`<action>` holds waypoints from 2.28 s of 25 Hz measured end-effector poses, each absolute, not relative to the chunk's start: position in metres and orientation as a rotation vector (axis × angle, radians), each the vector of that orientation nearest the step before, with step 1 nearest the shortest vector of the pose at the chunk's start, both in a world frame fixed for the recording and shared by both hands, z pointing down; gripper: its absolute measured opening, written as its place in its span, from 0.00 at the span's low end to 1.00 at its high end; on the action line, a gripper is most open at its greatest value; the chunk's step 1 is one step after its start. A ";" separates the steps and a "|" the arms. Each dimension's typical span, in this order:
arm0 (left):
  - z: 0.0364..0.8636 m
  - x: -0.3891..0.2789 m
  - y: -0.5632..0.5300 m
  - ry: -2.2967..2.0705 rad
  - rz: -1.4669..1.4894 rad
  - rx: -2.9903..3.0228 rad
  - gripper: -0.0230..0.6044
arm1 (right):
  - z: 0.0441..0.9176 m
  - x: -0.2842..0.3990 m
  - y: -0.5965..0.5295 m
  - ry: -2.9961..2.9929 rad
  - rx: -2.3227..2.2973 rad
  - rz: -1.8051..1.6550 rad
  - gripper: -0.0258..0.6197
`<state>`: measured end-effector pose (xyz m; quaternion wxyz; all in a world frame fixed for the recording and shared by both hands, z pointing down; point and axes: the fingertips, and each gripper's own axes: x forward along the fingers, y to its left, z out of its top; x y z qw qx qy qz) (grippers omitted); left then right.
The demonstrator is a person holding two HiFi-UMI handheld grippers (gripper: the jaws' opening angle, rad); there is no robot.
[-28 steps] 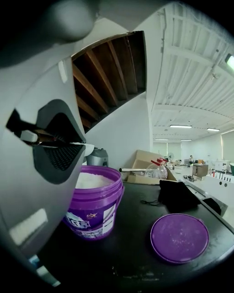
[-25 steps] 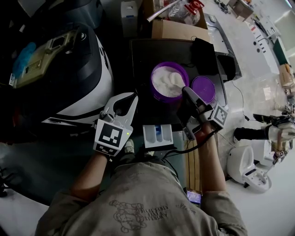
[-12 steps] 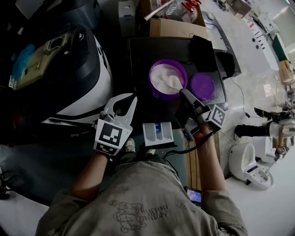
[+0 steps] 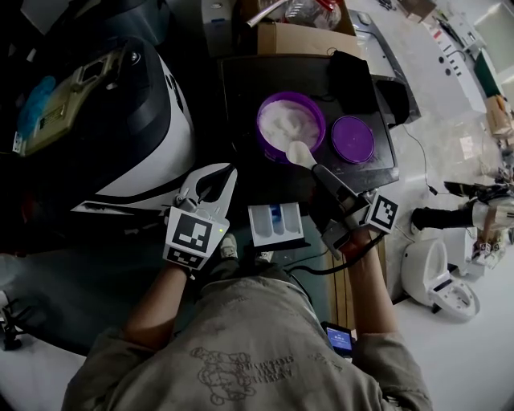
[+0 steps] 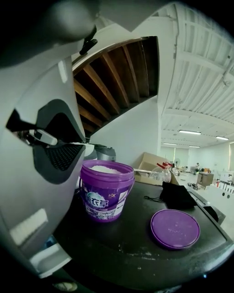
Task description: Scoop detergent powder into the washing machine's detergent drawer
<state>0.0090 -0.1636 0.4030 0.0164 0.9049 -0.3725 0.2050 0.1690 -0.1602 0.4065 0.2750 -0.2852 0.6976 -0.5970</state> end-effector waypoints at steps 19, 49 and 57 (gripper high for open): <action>0.444 0.003 -0.137 -1.087 0.696 2.792 0.04 | 0.455 0.122 -0.092 2.332 -0.850 -1.620 0.10; 0.540 -0.018 -0.110 -1.005 0.820 2.649 0.04 | 0.596 0.101 -0.043 3.142 -1.330 -1.341 0.10; 0.553 -0.020 -0.097 -1.000 0.822 2.621 0.04 | 0.601 0.087 -0.035 3.525 -1.375 -0.802 0.10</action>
